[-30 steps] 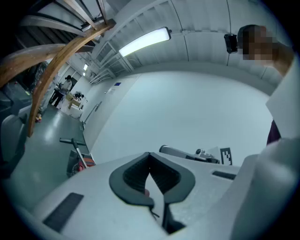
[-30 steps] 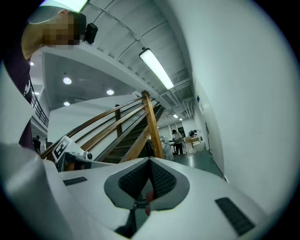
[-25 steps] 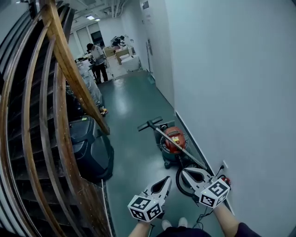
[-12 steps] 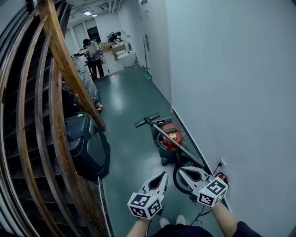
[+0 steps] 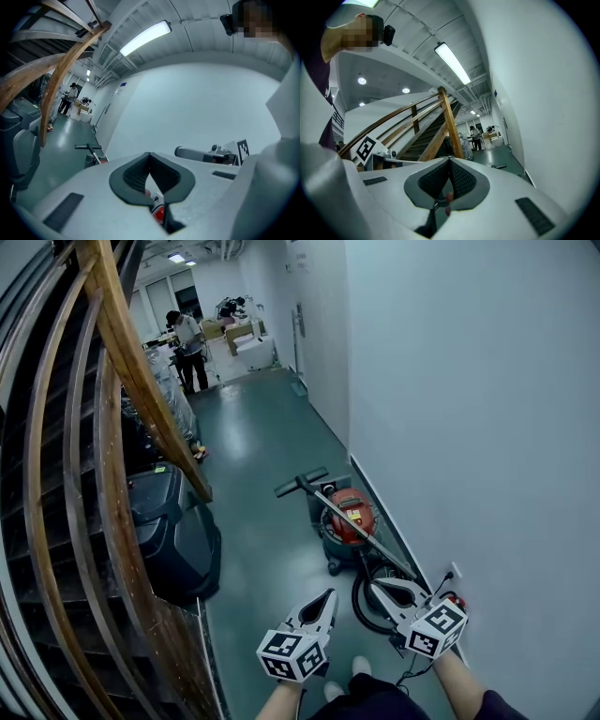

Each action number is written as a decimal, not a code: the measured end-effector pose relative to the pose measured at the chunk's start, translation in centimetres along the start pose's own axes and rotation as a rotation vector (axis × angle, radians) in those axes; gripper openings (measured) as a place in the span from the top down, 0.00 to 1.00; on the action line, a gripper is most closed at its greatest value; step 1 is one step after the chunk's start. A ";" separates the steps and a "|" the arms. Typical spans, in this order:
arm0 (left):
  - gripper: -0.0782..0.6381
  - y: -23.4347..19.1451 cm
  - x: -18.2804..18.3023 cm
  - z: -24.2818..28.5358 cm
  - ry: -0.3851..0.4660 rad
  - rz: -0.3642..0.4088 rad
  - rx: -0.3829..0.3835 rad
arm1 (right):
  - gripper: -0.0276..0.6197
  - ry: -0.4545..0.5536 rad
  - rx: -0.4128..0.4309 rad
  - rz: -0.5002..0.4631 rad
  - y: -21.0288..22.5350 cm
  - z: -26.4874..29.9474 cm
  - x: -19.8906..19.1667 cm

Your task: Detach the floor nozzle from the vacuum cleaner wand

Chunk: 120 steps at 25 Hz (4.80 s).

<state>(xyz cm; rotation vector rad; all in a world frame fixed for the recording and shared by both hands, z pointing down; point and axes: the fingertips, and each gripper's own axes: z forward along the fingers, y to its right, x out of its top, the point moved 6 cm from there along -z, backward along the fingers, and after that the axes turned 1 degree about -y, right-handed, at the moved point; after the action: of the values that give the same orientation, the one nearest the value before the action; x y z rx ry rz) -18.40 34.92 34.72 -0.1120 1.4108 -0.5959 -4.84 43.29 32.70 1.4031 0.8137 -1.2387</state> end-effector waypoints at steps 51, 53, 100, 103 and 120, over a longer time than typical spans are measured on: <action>0.88 -30.0 5.6 28.4 -0.130 -0.258 0.104 | 0.93 -0.252 0.005 0.117 29.1 31.2 -0.9; 0.88 -30.9 5.7 28.7 -0.134 -0.267 0.107 | 0.93 -0.260 0.001 0.119 29.5 32.0 -1.1; 0.88 -41.6 -8.7 40.3 -0.139 -0.517 0.406 | 0.93 -0.599 0.259 0.041 42.9 45.9 -13.5; 0.88 -42.2 -10.1 41.1 -0.151 -0.524 0.403 | 0.93 -0.612 0.265 0.039 43.2 46.4 -14.2; 0.66 -45.1 -16.0 47.2 -0.187 -0.520 0.325 | 0.92 -0.747 0.375 -0.078 45.0 50.1 -17.9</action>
<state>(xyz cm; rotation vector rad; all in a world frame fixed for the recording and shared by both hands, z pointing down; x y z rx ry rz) 11.04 -8.96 76.33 -0.2711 1.0856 -1.2049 20.68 -12.43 65.76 1.0514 0.1190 -1.8753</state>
